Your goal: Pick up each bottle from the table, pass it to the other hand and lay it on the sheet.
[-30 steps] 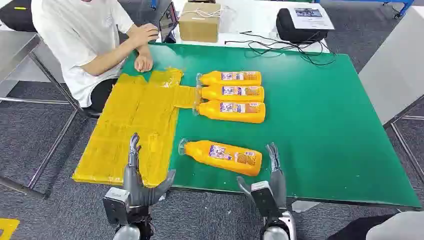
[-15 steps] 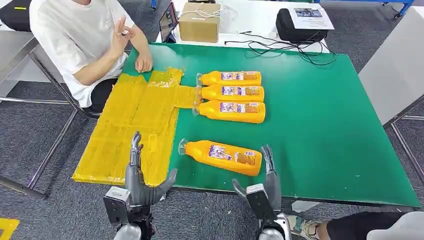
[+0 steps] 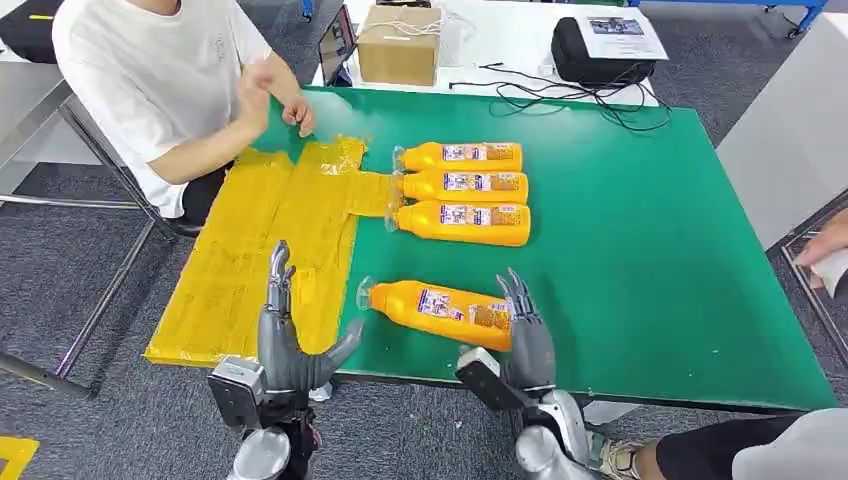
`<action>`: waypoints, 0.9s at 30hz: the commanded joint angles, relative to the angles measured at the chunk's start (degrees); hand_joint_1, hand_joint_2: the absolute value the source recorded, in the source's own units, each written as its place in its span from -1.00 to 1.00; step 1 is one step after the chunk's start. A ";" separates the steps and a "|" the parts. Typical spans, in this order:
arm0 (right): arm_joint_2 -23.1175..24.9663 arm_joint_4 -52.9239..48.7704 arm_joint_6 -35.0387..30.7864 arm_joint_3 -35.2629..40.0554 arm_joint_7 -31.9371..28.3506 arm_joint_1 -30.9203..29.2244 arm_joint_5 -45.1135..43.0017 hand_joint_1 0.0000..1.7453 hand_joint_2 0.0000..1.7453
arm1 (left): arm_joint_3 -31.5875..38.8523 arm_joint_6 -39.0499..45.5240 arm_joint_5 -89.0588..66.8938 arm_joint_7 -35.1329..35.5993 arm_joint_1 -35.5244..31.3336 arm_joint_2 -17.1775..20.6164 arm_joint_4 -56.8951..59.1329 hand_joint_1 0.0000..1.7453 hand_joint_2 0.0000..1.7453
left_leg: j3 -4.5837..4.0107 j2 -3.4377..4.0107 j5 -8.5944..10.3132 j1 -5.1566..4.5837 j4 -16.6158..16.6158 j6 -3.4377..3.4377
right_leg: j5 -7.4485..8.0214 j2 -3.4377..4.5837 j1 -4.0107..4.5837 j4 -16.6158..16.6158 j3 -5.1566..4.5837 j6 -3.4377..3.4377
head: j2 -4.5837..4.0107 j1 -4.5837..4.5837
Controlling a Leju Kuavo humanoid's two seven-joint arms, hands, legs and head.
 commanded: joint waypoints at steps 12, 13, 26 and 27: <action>-2.16 19.13 8.48 6.95 12.89 -12.77 9.13 -1.00 1.00 | -1.83 -2.05 0.44 0.15 -2.74 0.21 5.43 -1.00 1.00 | 0.20 -0.03 -0.08 0.05 -0.01 -0.09 | -0.06 0.12 0.03 -0.02 0.21 -0.09 | 0.00 0.00; -2.12 20.39 10.17 7.92 16.58 -13.81 11.02 -1.00 1.00 | -1.69 -1.91 0.12 0.15 -2.51 0.18 4.80 -1.00 1.00 | 0.16 -0.02 -0.06 0.04 -0.03 -0.08 | -0.05 0.11 0.02 -0.02 0.17 -0.08 | 0.00 0.00; -1.80 19.89 14.61 9.86 22.89 -16.77 15.13 -1.00 1.00 | -2.71 -2.96 -1.33 0.15 -2.34 0.62 2.58 -1.00 1.00 | 0.23 -0.05 -0.07 0.07 -0.03 -0.09 | 0.00 0.10 0.06 -0.02 0.21 -0.18 | 0.00 0.00; -1.95 20.03 14.60 10.21 22.40 -16.95 15.38 -1.00 1.00 | -2.69 -3.10 -1.50 0.15 -2.43 0.58 2.47 -1.00 1.00 | 0.13 -0.01 -0.02 0.02 -0.03 -0.05 | 0.04 0.08 0.03 -0.01 0.10 -0.14 | 0.00 0.00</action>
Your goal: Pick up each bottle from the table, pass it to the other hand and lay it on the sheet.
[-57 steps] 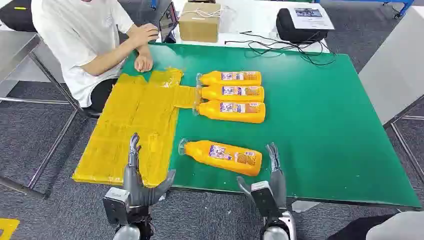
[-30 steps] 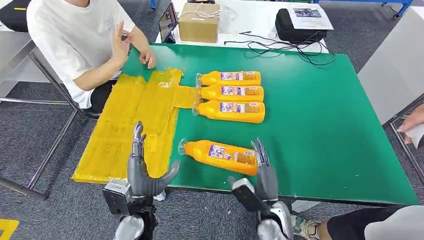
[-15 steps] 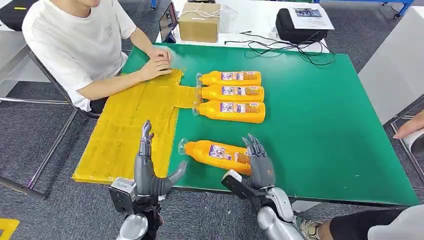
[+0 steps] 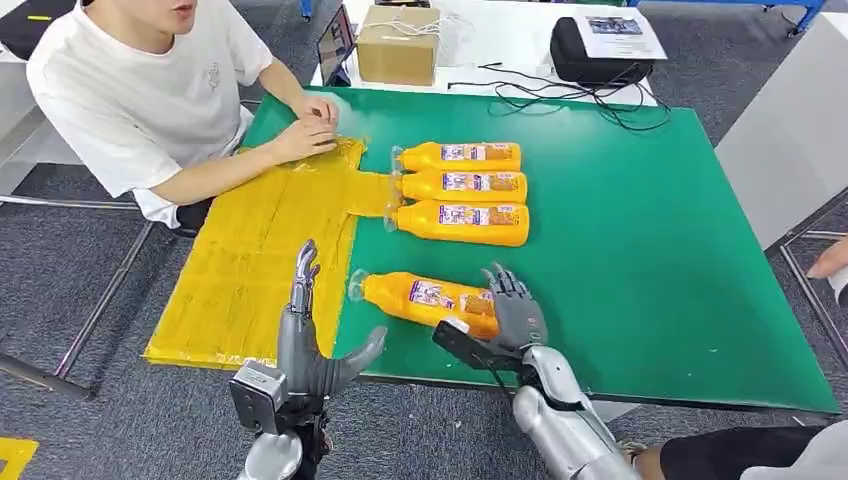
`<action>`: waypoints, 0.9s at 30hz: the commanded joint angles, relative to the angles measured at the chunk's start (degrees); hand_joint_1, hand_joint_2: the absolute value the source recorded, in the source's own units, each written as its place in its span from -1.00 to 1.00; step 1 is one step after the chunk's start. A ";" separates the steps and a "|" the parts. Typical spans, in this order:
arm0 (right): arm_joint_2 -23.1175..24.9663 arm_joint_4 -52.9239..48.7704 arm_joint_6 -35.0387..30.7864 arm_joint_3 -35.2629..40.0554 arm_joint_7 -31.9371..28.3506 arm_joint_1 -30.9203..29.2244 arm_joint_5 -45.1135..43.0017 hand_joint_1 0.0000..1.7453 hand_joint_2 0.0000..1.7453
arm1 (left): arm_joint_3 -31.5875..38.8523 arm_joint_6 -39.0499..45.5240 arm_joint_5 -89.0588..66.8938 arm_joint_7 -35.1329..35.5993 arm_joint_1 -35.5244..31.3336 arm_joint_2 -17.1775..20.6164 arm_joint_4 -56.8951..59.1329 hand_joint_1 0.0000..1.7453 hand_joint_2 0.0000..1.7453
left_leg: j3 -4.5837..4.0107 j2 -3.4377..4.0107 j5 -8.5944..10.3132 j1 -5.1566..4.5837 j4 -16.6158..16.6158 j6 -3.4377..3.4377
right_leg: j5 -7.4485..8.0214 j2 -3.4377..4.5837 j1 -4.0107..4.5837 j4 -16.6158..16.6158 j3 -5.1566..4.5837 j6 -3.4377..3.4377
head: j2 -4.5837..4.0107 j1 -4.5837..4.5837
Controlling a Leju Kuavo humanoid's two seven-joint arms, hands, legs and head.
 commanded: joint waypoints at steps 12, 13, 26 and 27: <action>-0.16 7.14 7.13 3.33 -2.32 -4.84 -1.71 -0.16 1.00 | -0.01 -2.01 1.03 0.15 -2.72 0.57 2.75 -1.00 1.00 | 0.14 -0.01 -0.04 0.03 -0.02 -0.07 | -0.03 0.06 0.02 -0.02 0.12 -0.08 | 0.00 0.00; -0.42 8.25 8.78 3.83 -2.37 -5.58 -1.93 1.00 1.00 | 0.49 -2.38 1.38 0.15 -2.52 -0.10 2.44 -1.00 1.00 | 0.25 -0.03 -0.11 0.06 0.01 -0.11 | -0.09 0.11 0.04 0.00 0.24 -0.13 | 0.00 0.00; -2.70 18.52 24.11 8.02 0.87 -11.19 -4.97 1.00 1.00 | 0.49 -3.16 1.36 0.15 -3.86 -1.14 4.80 -1.00 1.00 | 0.57 0.12 0.01 0.02 -0.05 -0.05 | 0.02 0.05 0.01 -0.08 0.48 -0.11 | 0.00 0.00; -3.20 19.02 24.85 8.61 0.72 -11.63 -4.84 1.00 1.00 | 0.64 -2.98 1.53 0.15 -4.20 -1.34 5.38 -1.00 1.00 | 0.58 0.08 0.02 0.01 -0.05 -0.05 | 0.01 0.03 0.00 -0.07 0.51 -0.11 | 0.00 0.00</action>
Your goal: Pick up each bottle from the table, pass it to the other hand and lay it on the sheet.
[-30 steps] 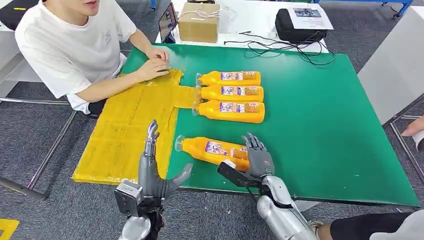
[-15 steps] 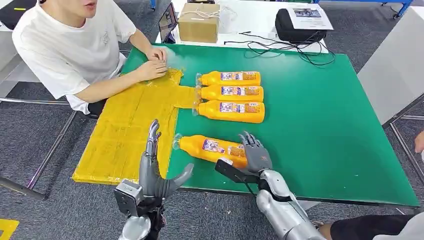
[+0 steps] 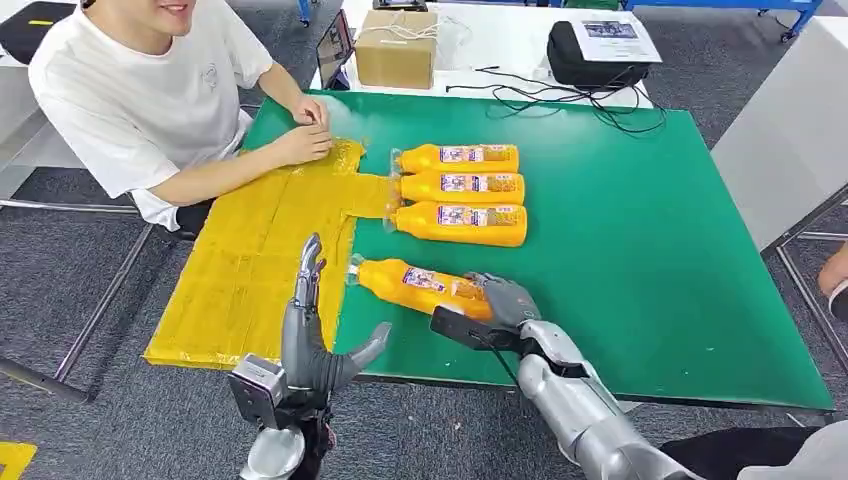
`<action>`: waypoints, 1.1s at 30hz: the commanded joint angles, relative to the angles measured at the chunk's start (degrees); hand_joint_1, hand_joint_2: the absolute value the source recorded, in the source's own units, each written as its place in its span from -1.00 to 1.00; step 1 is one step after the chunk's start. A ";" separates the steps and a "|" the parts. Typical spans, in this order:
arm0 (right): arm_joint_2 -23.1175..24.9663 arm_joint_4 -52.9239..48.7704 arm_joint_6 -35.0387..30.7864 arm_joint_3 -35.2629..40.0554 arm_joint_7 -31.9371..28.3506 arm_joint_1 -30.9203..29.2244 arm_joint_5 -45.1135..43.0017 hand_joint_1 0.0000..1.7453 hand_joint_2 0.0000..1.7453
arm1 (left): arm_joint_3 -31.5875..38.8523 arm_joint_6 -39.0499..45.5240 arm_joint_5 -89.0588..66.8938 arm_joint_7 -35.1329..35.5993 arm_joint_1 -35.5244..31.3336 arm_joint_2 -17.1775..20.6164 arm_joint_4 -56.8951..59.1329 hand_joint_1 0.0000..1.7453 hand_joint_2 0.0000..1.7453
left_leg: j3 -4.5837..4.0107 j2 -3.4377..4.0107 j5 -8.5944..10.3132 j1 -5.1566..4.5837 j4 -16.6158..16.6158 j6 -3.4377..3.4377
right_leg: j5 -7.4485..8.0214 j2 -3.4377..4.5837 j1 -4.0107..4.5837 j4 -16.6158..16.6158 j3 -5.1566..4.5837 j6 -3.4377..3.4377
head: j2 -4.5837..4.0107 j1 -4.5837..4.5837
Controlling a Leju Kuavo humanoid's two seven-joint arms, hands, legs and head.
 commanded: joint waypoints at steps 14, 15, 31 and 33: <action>0.66 -5.05 -5.33 -5.80 -12.63 10.84 -16.85 1.00 1.00 | 0.40 0.11 2.18 0.15 0.80 1.97 1.62 -1.00 1.00 | 0.60 -0.24 -0.03 0.11 -0.12 -0.10 | -0.06 -0.10 0.09 -0.17 0.69 -0.09 | 0.00 -0.02; 2.10 -12.97 -6.36 -8.95 -15.60 15.81 -22.05 1.00 1.00 | 0.99 0.29 3.86 0.15 1.30 1.94 2.05 -1.00 1.00 | 0.64 -0.31 -0.02 0.15 -0.20 -0.14 | -0.07 -0.12 0.12 -0.26 0.75 -0.14 | 0.00 0.00; 6.93 -39.97 -16.91 -15.01 -23.64 29.31 -38.17 1.00 1.00 | 0.96 -15.46 30.88 11.41 4.96 4.36 -0.39 -1.00 1.00 | -0.28 -0.38 -0.11 0.05 -0.03 -0.14 | -0.23 -0.10 0.01 0.03 -0.11 0.04 | 0.00 0.02; 7.00 -40.40 -16.41 -14.09 -24.20 29.99 -38.74 1.00 1.00 | 0.22 -19.81 34.07 13.80 5.17 5.01 1.61 -1.00 1.00 | -0.21 -0.37 -0.13 0.05 -0.05 -0.17 | -0.25 -0.07 0.01 0.02 -0.07 0.01 | 0.00 0.00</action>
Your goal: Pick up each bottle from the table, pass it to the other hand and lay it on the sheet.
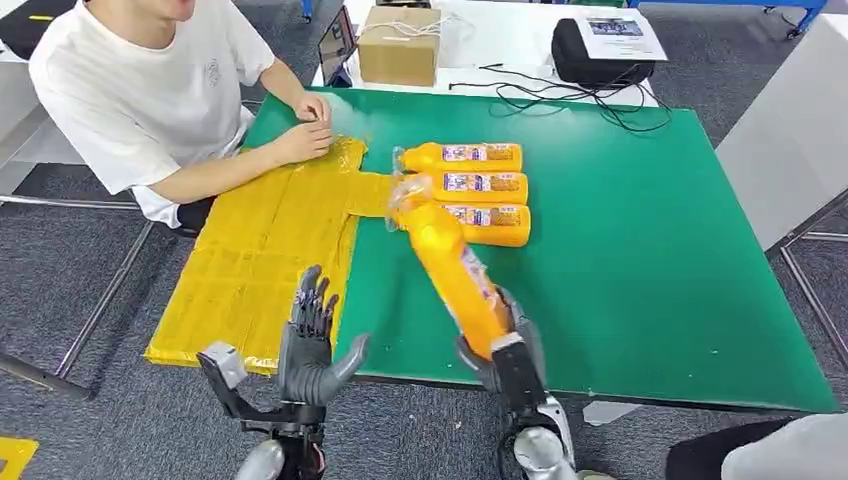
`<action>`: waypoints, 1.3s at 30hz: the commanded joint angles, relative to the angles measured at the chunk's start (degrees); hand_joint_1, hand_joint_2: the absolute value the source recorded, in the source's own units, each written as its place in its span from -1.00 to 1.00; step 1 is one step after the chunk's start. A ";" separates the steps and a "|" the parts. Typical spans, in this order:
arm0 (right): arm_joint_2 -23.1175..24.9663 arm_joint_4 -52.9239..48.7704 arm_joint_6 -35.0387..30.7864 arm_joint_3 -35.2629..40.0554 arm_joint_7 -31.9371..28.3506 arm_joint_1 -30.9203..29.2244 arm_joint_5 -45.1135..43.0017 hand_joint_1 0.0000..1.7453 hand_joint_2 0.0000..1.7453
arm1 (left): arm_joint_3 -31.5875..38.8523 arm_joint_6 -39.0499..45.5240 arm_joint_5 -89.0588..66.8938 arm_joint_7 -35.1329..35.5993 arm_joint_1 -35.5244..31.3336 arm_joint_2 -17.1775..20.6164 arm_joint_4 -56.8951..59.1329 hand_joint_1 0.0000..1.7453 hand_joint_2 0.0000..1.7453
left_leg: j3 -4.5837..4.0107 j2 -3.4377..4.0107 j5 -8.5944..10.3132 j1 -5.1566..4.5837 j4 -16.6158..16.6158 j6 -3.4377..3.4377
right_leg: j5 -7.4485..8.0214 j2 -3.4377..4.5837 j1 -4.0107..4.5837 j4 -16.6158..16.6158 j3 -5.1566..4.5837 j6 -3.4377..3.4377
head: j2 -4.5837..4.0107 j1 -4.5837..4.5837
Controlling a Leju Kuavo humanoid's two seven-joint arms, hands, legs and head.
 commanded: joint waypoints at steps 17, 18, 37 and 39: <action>0.96 0.35 3.58 16.85 -6.52 1.53 7.00 1.00 1.00 | -3.18 -9.59 2.84 5.25 -1.60 4.21 4.20 -1.00 1.00 | 0.27 0.09 -0.12 0.10 -0.08 -0.12 | -0.06 0.25 0.08 -0.09 0.21 -0.12 | 0.00 0.00; 1.42 1.55 3.39 18.25 -6.92 0.97 7.20 1.00 1.00 | -3.29 -9.65 2.91 5.23 -1.95 4.11 4.35 -1.00 1.00 | 0.17 0.08 -0.07 0.08 -0.06 -0.09 | -0.03 0.19 0.07 -0.08 0.12 -0.09 | 0.00 0.00; 0.22 10.09 6.14 24.95 -6.94 -4.43 5.46 1.00 1.00 | -3.88 -11.75 2.97 5.49 -4.67 3.73 3.15 -1.00 1.00 | 0.22 -0.10 -0.07 0.09 -0.06 -0.09 | -0.09 0.04 0.08 -0.07 0.19 -0.10 | 0.00 0.02; 0.33 10.37 6.66 23.64 -6.25 -3.93 4.15 1.00 1.00 | -3.29 -15.54 6.96 6.53 -3.58 4.18 1.50 -1.00 1.00 | 0.26 -0.06 -0.10 0.10 -0.05 -0.09 | -0.10 0.10 0.08 -0.07 0.22 -0.11 | 0.00 0.00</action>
